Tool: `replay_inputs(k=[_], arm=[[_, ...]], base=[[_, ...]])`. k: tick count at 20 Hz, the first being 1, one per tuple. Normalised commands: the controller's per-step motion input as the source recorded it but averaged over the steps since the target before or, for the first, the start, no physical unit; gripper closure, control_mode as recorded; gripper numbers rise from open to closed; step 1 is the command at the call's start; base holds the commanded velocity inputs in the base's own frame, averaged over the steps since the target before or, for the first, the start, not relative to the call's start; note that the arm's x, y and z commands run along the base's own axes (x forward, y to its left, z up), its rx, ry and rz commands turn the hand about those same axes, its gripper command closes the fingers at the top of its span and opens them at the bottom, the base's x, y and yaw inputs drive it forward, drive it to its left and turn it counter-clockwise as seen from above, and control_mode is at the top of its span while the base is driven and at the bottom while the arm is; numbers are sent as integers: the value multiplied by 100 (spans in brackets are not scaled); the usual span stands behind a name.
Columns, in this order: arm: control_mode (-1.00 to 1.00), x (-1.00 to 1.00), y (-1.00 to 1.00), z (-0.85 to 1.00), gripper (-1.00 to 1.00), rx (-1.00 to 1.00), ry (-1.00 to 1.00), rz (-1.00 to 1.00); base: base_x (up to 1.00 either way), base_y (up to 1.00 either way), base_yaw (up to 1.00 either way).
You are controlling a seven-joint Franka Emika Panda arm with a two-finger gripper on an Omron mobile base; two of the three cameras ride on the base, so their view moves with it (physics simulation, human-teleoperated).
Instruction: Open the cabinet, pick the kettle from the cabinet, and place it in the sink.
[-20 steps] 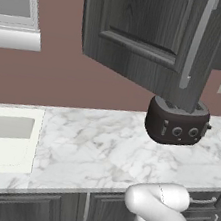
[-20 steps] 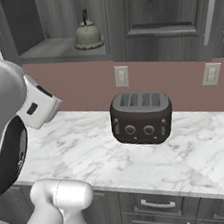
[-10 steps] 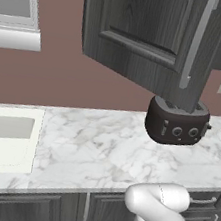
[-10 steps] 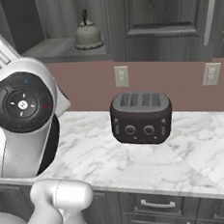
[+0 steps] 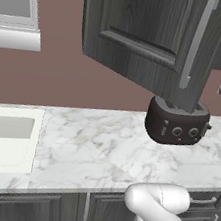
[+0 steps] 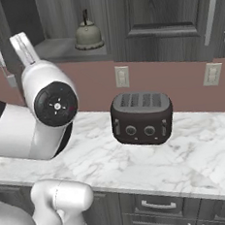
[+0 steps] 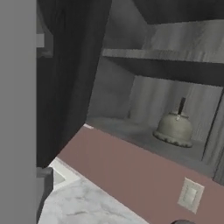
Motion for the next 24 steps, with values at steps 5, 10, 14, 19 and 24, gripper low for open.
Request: replay_inputs(k=[5,10,14,19,24], arm=[[-100,53,0,0,-100,18,21,14],[-100,45,2,0,-100,17,23,20],[-100,33,16,0,-100,15,17,21],[-100,13,36,0,-100,10,5,23],[-100,0,54,0,-100,1,0,19]], base=[[0,0,0],[0,0,0],[0,0,0],[0,0,0],[0,0,0]])
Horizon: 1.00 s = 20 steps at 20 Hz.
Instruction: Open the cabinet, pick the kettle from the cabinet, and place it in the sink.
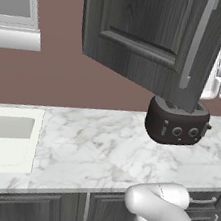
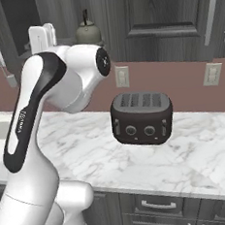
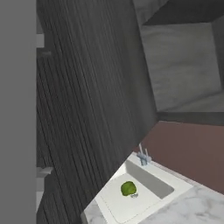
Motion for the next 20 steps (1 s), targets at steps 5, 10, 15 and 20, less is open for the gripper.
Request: replay_inputs(k=[5,10,15,20], arm=[[-100,-16,57,0,-100,0,0,18],[-100,-24,60,-3,-100,0,0,13],[-100,-14,66,-7,-100,0,0,7],[-100,-3,73,-13,-100,1,0,1]], base=[[0,0,0],[0,0,0],[0,0,0],[0,0,0]])
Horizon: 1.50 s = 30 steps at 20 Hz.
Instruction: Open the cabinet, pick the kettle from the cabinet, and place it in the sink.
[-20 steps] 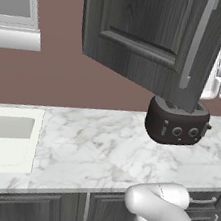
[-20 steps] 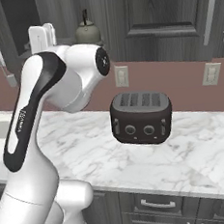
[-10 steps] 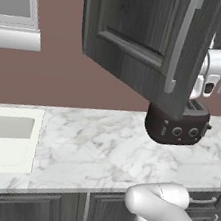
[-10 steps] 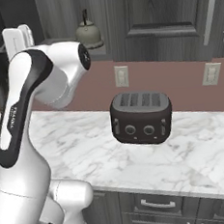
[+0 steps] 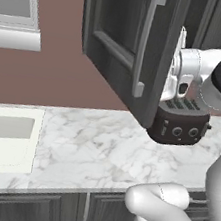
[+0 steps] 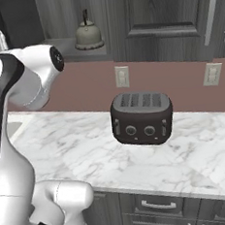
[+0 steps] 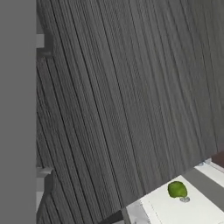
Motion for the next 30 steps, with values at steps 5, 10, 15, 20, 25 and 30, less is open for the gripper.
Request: replay_inputs(k=[5,10,15,20,25,30], arm=[[-100,11,55,-11,-100,2,-3,0],[-100,18,33,-3,-100,2,-2,-1],[-100,17,-24,1,-100,-5,1,0],[-100,3,-45,6,-100,-10,0,0],[-100,-3,-50,15,-100,-10,-12,2],[-100,-9,-48,15,-100,-15,-42,9]], base=[[0,0,0],[0,0,0],[0,0,0],[0,0,0],[0,0,0],[0,0,0]])
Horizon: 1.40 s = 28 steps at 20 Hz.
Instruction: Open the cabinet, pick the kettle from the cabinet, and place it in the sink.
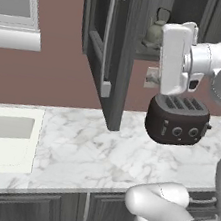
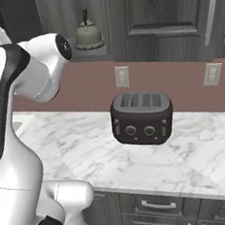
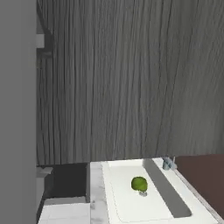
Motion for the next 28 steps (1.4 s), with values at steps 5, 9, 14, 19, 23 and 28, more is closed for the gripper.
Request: replay_inputs(k=[5,9,14,19,23,28], arm=[[-100,-10,-40,10,-100,-27,-60,10],[-100,-8,-33,9,-100,-35,-59,6],[-100,-1,-28,11,-100,-35,-53,0],[-100,5,-18,13,-100,-33,-41,-13],[-100,16,-17,12,-100,-21,-23,-29],[-100,20,-14,14,-100,-9,-20,-32]], base=[[0,0,0],[0,0,0],[0,0,0],[0,0,0],[0,0,0],[0,0,0]])
